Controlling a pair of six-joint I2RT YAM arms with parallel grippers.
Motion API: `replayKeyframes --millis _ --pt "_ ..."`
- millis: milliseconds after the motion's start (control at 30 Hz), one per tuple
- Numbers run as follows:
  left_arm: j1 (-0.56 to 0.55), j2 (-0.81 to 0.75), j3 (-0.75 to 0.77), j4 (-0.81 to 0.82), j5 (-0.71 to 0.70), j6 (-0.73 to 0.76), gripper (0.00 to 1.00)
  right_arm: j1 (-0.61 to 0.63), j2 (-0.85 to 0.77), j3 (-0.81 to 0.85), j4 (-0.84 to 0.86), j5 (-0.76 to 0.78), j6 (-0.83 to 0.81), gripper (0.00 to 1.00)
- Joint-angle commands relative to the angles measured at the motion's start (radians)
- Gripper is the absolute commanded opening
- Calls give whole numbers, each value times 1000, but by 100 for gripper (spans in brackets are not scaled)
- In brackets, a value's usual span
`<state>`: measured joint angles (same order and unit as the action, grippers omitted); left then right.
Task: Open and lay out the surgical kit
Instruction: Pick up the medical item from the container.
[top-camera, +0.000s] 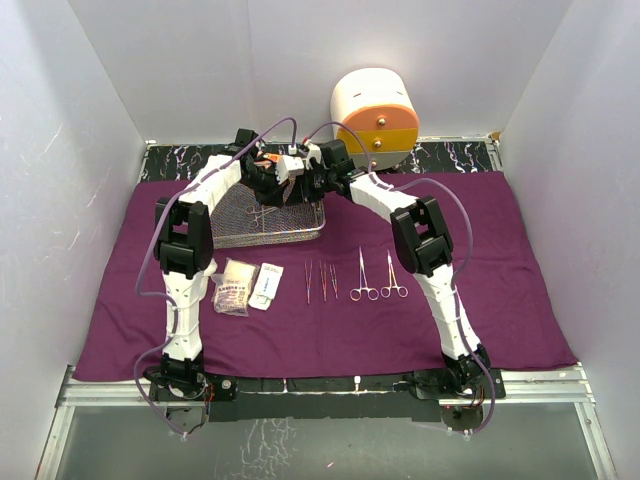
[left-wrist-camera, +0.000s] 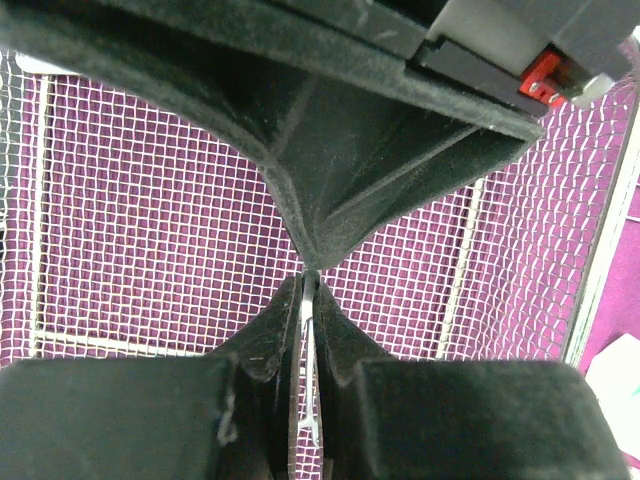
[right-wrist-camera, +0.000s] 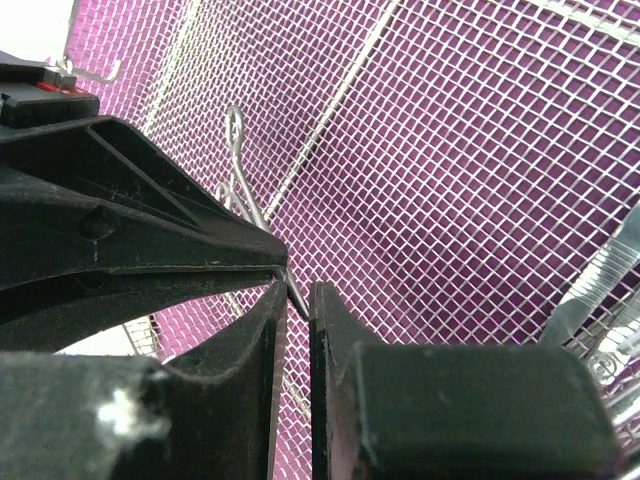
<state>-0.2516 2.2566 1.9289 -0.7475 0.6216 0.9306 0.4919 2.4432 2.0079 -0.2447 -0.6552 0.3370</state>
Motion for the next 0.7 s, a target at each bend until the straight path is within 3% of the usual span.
replayKeyframes --millis 0,667 --pt "-2 -87 38 -47 50 24 0 4 -42 13 101 -81 -19 0" --pt "-3 -139 85 -107 16 48 31 -15 -134 -63 155 -150 8 0"
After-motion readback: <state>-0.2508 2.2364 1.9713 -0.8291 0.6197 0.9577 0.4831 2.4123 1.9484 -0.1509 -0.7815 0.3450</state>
